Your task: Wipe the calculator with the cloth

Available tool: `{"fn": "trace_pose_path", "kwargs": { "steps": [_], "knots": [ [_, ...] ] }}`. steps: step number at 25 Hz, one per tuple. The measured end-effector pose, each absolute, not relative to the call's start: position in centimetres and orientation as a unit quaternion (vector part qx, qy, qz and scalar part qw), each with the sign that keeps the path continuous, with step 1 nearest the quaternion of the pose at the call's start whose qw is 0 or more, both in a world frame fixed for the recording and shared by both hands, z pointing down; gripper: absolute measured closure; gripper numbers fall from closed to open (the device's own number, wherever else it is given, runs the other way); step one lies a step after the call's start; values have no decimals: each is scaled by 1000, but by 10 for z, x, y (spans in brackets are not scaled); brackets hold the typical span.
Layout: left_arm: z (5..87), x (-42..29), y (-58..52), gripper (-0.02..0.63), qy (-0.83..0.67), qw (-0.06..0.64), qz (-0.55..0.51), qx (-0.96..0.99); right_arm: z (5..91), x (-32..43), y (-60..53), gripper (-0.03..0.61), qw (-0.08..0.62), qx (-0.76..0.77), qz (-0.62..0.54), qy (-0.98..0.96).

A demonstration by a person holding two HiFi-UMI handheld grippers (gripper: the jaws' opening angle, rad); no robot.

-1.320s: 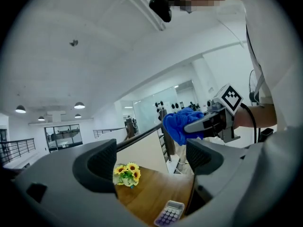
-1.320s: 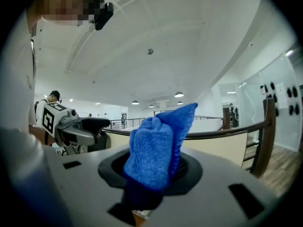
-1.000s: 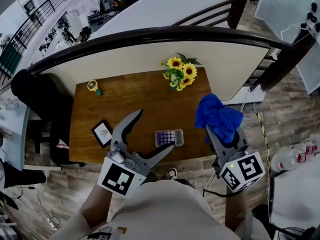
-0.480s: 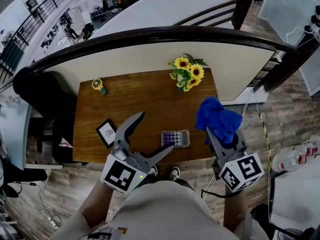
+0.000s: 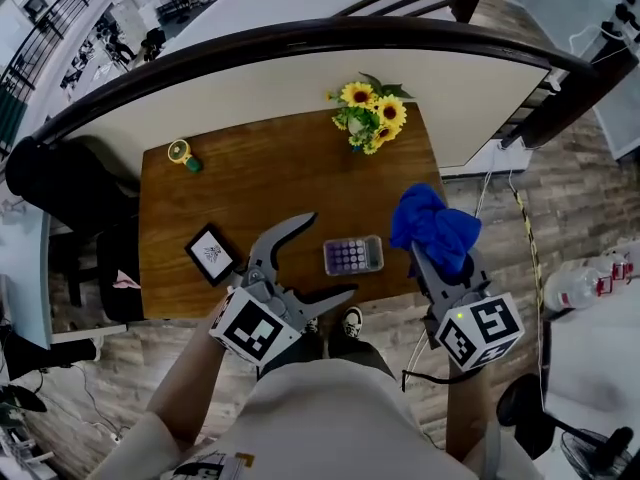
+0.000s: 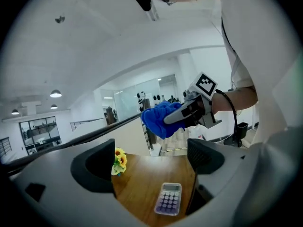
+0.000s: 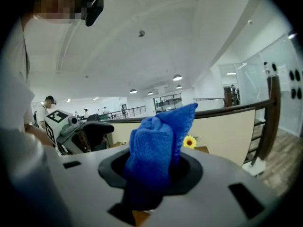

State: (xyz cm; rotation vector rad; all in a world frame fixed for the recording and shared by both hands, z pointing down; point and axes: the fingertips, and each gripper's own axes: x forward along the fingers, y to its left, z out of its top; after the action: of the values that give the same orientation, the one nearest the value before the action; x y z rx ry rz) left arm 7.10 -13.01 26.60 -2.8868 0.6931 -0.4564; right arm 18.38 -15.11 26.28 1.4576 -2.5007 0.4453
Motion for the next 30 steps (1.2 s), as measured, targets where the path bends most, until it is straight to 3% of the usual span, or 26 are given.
{"fn": "trace_pose_path", "kwargs": {
  "steps": [7, 30],
  "knots": [
    [340, 73, -137, 161, 176, 76, -211, -958, 301, 172, -153, 439, 126, 499, 177, -839],
    [562, 81, -155, 161, 115, -33, -304, -945, 460, 170, -190, 439, 174, 499, 230, -817]
  ]
}}
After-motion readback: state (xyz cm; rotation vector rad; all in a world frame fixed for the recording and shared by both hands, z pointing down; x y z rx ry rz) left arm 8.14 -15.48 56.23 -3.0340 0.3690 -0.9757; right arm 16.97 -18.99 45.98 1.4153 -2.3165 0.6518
